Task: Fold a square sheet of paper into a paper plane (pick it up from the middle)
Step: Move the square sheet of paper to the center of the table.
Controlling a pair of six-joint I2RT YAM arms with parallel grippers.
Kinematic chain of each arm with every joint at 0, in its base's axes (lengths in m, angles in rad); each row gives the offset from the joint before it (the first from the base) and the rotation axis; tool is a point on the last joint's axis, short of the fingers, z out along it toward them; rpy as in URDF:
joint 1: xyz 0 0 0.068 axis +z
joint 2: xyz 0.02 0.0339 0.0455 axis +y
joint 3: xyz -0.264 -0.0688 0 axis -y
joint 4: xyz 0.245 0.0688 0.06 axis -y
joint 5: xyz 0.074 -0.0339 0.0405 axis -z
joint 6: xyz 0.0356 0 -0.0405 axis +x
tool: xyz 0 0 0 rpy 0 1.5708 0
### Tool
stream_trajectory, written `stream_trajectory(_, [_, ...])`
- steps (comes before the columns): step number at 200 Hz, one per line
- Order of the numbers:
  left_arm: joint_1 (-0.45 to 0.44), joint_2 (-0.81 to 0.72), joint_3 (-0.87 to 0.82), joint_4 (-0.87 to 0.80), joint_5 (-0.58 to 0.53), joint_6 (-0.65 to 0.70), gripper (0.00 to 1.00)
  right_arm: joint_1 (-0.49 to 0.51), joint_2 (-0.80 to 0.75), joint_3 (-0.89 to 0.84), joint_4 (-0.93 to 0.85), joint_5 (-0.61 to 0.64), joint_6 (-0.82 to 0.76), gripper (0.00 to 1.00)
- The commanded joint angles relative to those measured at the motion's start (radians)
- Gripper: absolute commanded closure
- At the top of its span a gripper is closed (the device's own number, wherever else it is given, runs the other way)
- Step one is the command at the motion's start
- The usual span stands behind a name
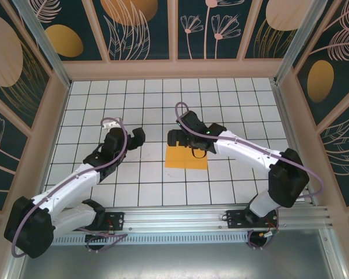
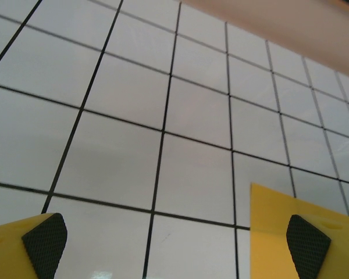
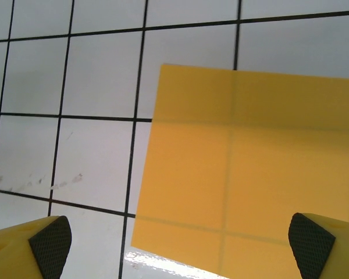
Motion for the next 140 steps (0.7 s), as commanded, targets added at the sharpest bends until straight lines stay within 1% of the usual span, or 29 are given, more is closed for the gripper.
stream_trajectory(1, [0.004, -0.091, -0.069, 0.164, 0.057, 0.053, 0.01, -0.018, 0.021, -0.015, -0.061, 0.058, 0.107, 0.01])
stream_trajectory(21, [0.004, -0.130, -0.119, 0.213, 0.057, 0.068, 0.01, -0.020, 0.091, 0.018, -0.080, 0.001, 0.134, 0.02])
stream_trajectory(36, [0.005, -0.119, -0.134, 0.224, 0.062, 0.074, 0.01, -0.020, 0.148, 0.047, -0.084, -0.030, 0.152, 0.03])
stream_trajectory(55, [0.004, -0.061, -0.114, 0.212, 0.082, 0.093, 0.01, -0.010, 0.214, 0.082, -0.081, -0.055, 0.179, 0.05])
stream_trajectory(72, [0.004, 0.009, -0.074, 0.169, 0.087, 0.068, 0.01, -0.008, 0.269, 0.114, -0.099, -0.062, 0.208, 0.08])
stream_trajectory(85, [0.005, 0.053, -0.067, 0.175, 0.134, 0.061, 0.01, -0.007, 0.312, 0.142, -0.119, -0.071, 0.209, 0.09])
stream_trajectory(96, [0.004, 0.078, -0.071, 0.194, 0.151, 0.041, 0.01, -0.007, 0.340, 0.163, -0.137, -0.069, 0.219, 0.09])
stream_trajectory(112, [0.005, 0.105, -0.074, 0.210, 0.146, 0.029, 0.01, -0.005, 0.367, 0.183, -0.144, -0.072, 0.228, 0.08])
stream_trajectory(125, [0.005, 0.125, -0.067, 0.206, 0.139, 0.031, 0.01, -0.008, 0.393, 0.212, -0.195, -0.024, 0.244, 0.08])
stream_trajectory(140, [0.004, 0.140, -0.056, 0.200, 0.143, 0.045, 0.01, -0.022, 0.416, 0.240, -0.236, 0.002, 0.229, 0.08])
